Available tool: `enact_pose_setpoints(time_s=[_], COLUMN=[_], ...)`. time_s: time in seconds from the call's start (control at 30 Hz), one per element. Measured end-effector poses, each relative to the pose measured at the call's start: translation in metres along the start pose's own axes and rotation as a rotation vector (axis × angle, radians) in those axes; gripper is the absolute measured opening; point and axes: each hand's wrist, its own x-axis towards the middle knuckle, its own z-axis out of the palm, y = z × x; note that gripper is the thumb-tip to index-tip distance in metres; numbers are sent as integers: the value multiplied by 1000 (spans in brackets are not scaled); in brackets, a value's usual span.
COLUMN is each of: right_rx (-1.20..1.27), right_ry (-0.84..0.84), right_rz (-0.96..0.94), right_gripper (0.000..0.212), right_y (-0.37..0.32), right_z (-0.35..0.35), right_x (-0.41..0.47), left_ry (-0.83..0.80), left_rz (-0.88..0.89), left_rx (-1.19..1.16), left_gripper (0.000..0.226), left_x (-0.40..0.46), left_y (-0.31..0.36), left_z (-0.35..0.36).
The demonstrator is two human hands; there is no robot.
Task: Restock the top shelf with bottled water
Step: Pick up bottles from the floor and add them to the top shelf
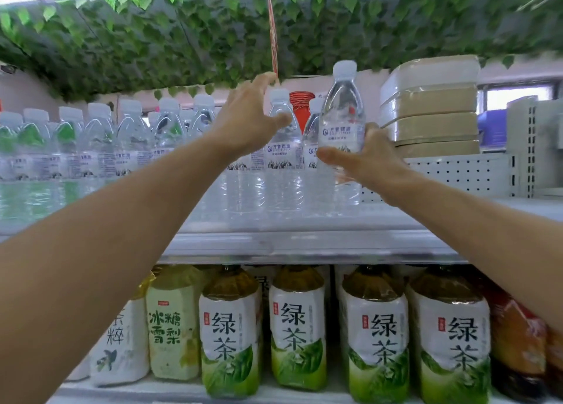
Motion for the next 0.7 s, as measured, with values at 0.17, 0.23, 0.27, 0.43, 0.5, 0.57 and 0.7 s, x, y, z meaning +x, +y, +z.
enact_pose_setpoints(time_s=[0.17,0.23,0.27,0.43,0.5,0.57,0.7], right_rx=[-78,-122,-149,-207,-227,-251,-277], right_ry=[-45,-76,-99,-90,-53,-57,-71], right_rz=[12,33,42,99,94,101,111], right_gripper=[62,74,77,79,77,76,86], right_y=[15,17,18,28,31,28,23], right_z=[14,14,13,7,10,12,17], right_x=[8,12,12,-8,-11,-11,-8], left_ry=[-49,-76,-81,-54,-47,-33,-17], left_rz=[47,33,36,81,73,70,49], left_rx=[296,322,327,299,265,244,217], left_gripper=[84,88,90,93,91,92,96], left_x=[12,12,13,15,15,15,16], left_y=[-7,-7,-7,-16,-17,-18,-16], left_z=[12,16,18,23,24,26,28])
